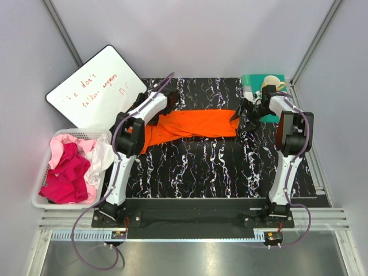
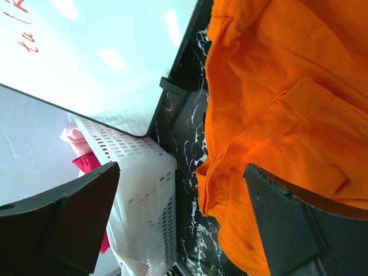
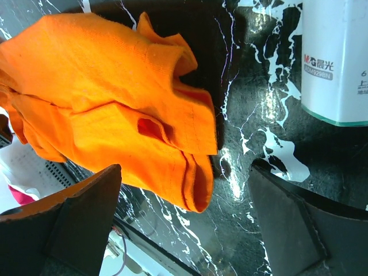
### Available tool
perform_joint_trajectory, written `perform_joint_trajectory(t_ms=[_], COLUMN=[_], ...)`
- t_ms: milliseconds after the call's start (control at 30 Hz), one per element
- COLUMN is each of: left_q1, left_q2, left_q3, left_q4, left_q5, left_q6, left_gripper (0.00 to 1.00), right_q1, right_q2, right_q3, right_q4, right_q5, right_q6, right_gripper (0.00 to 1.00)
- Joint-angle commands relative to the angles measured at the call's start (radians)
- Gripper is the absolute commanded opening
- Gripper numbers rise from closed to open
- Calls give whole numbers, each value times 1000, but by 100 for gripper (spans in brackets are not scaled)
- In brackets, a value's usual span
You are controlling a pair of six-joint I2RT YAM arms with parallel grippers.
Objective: Fold and stack the t-shirts
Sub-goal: Fold the tshirt
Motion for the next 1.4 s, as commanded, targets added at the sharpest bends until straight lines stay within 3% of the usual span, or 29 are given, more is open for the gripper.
perform_joint_trajectory(t_ms=[0, 267, 300, 400, 433, 467, 633, 867, 933, 1033, 1100, 1167, 1200, 1300, 1333, 1367], left_q1=[2, 2, 2, 2, 2, 2, 2, 23, 29, 48, 62, 80, 89, 124, 141, 149], left_q2=[-109, -286, -312, -358, -370, -378, -413, -387, -379, -363, -346, -336, -335, -323, -315, -313], left_q3=[-15, -152, -170, -241, -274, -287, -371, -451, -454, -442, -415, -401, -398, -376, -373, -365], left_q4=[-79, -82, -82, -83, -79, -74, -27, 90, 121, 165, 173, 187, 196, 199, 204, 207], left_q5=[-51, 82, 91, 122, 131, 151, 263, 380, 389, 401, 403, 413, 429, 462, 476, 487], left_q6=[-66, -104, -106, -130, -140, -143, -121, -94, -83, -54, -42, -28, -20, -12, -8, -8], left_gripper=[99, 99, 99, 99, 99, 99, 99, 99, 99, 98, 94, 80, 66, 53, 37, 30], right_q1=[-1, 5, 8, 14, 16, 22, 44, 63, 65, 63, 63, 63, 63, 63, 63, 63], right_q2=[-13, 2, -1, 13, 28, 36, 76, 96, 94, 88, 84, 80, 77, 74, 74, 73], right_q3=[-12, -24, -30, -36, -33, -26, 3, 27, 20, 7, 1, -13, -19, -30, -32, -36], right_q4=[-20, -20, -18, -18, -18, -15, -15, -15, -15, -17, -17, -17, -17, -17, -15, -15], right_q5=[61, 9, 7, -17, -25, -32, -52, -54, -46, -32, -20, -14, -14, -16, -14, -13], right_q6=[-22, -2, -9, -6, -8, -6, 14, 29, 23, 21, 14, 9, 8, 1, 0, -3], right_gripper=[100, 98, 95, 71, 61, 43, 26, 16, 0, 0, 0, 0, 0, 0, 0, 0])
